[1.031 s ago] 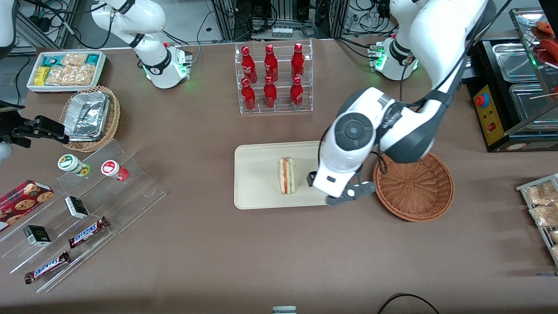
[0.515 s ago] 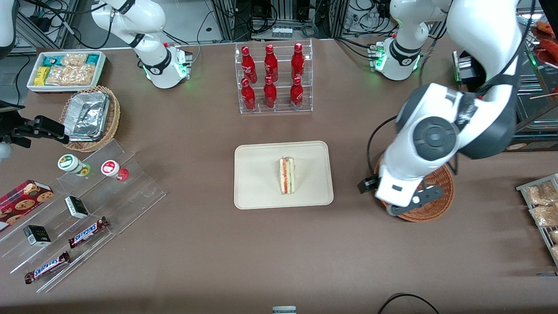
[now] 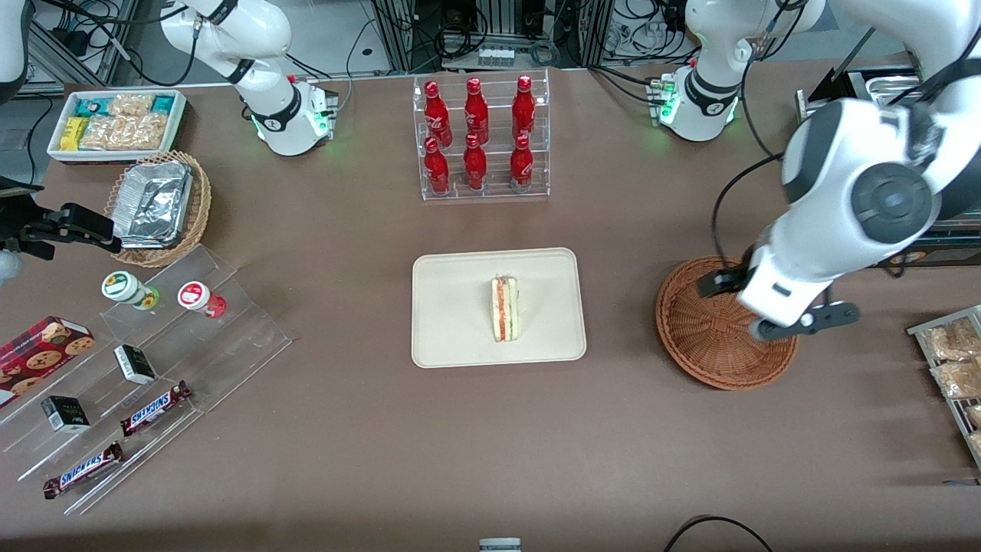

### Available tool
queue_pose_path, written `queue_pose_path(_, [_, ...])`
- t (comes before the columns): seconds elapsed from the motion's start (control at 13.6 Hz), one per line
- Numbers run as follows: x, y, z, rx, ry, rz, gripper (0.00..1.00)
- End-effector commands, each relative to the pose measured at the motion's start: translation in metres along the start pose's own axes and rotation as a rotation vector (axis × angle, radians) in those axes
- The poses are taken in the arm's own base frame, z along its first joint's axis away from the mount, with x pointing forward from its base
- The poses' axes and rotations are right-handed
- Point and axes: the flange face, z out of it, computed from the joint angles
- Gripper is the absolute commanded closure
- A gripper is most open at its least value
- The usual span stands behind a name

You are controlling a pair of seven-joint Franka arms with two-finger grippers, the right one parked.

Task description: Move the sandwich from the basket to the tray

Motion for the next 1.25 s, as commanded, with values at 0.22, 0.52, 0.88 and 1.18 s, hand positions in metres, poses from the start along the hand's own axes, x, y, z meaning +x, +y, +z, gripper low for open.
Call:
queue_pose_path(0.22, [-0.051, -0.080, -0.050, -0.005, -0.045, 0.266, 0.00])
queue_pose_path(0.52, [-0.074, -0.105, -0.068, -0.013, -0.094, 0.415, 0.00])
queue_pose_path(0.88, [-0.102, -0.125, -0.095, 0.004, -0.113, 0.312, 0.00])
queue_pose_path(1.18, [-0.108, -0.130, -0.105, 0.015, -0.087, 0.299, 0.00])
